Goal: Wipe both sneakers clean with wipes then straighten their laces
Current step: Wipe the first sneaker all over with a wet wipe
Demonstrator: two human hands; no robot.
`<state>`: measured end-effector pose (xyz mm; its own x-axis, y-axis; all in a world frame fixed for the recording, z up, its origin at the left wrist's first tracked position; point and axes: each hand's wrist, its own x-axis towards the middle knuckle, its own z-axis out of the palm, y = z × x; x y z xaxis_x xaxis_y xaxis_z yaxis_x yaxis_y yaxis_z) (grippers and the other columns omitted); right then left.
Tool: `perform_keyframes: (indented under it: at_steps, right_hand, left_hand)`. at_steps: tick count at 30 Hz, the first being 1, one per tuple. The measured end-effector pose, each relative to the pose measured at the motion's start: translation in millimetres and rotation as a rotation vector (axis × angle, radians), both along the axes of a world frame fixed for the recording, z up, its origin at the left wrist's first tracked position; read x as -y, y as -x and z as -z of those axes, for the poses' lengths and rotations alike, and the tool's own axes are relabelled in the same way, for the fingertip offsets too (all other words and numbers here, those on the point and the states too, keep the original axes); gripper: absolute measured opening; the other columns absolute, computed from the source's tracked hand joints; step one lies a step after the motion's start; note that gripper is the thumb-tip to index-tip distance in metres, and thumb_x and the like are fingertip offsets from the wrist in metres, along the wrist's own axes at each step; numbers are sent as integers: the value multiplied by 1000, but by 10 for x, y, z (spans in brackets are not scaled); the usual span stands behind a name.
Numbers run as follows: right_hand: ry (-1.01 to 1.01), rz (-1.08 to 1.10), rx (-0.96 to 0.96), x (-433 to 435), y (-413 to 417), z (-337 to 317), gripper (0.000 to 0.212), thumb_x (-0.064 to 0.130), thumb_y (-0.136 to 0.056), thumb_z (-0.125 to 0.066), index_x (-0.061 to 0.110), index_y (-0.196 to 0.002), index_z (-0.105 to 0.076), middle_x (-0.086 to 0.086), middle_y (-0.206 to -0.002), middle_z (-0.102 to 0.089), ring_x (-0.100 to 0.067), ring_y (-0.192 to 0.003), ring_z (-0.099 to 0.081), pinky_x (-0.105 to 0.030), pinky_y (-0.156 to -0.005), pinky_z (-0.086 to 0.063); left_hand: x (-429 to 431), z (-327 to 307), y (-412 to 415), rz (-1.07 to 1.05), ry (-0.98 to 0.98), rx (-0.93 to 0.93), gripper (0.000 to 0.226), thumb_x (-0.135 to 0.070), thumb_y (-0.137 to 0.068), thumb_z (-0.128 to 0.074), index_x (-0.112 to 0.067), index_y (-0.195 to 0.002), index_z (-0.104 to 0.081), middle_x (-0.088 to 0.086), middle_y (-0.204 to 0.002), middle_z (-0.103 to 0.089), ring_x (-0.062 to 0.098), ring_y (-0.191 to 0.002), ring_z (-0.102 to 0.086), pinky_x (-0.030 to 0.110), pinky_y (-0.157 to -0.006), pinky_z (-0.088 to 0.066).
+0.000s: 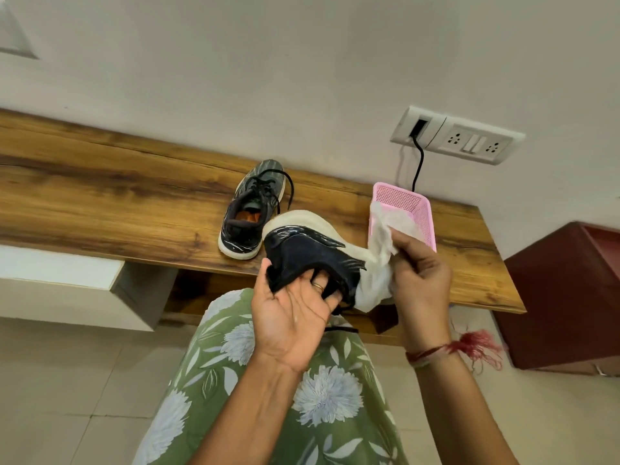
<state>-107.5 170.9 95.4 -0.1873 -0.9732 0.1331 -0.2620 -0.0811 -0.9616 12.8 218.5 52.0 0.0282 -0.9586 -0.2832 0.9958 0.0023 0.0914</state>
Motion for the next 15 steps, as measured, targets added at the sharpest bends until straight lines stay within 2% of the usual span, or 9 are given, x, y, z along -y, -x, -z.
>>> perform_keyframes:
  at_steps: [2, 5, 8, 10, 12, 15]
  right_hand:
    - [-3, -44, -152, -39, -40, 22, 44, -16, -81, -50, 21, -98, -69, 13, -90, -69, 6, -86, -61, -17, -86, -48]
    - [56, -133, -437, -163, -191, 207, 47, -16, -76, -49, 13, -107, -70, 1, -106, -68, -10, -100, -61, -19, -96, -42]
    - [173, -177, -495, -313, -324, 257, 49, -8, -72, -45, 7, -113, -66, -5, -116, -65, -13, -109, -58, -20, -100, -38]
    - [256, -272, -518, -381, -366, 241, 50, -3, -71, -43, 7, -115, -65, -4, -119, -63, -11, -113, -55, -20, -101, -37]
    - [326, -396, -572, -379, -319, 250, 50, 1, -74, -40, 8, -118, -64, -4, -123, -61, -11, -116, -53, -21, -102, -37]
    - [309, -352, -588, -222, -177, 317, 57, -11, -68, -44, 9, -117, -64, -3, -121, -63, -11, -114, -55, -29, -99, -42]
  left_hand:
    - [1, 3, 20, -1, 2, -4, 55, -47, -97, -29, -18, -140, -47, 13, -135, -57, 33, -126, -52, 60, -108, -29]
    - [-11, -26, 42, 1, -11, 5, 56, -45, -96, -31, -14, -140, -47, 14, -134, -57, 31, -126, -52, 56, -107, -35]
    - [-24, -40, 9, -47, -36, -12, 52, -42, -98, -31, -7, -128, -56, 17, -118, -66, 28, -105, -66, 47, -85, -55]
    - [-38, -36, -25, -82, -51, -3, 52, -39, -98, -31, -4, -118, -64, 14, -109, -70, 23, -95, -70, 40, -78, -59]
    - [-37, -22, -38, -108, -60, 13, 51, -38, -97, -33, -3, -113, -68, 13, -112, -70, 21, -99, -69, 35, -79, -59]
    - [-15, -20, -15, -56, -64, 78, 54, -43, -97, -30, -10, -130, -56, 15, -125, -64, 26, -118, -59, 43, -97, -49]
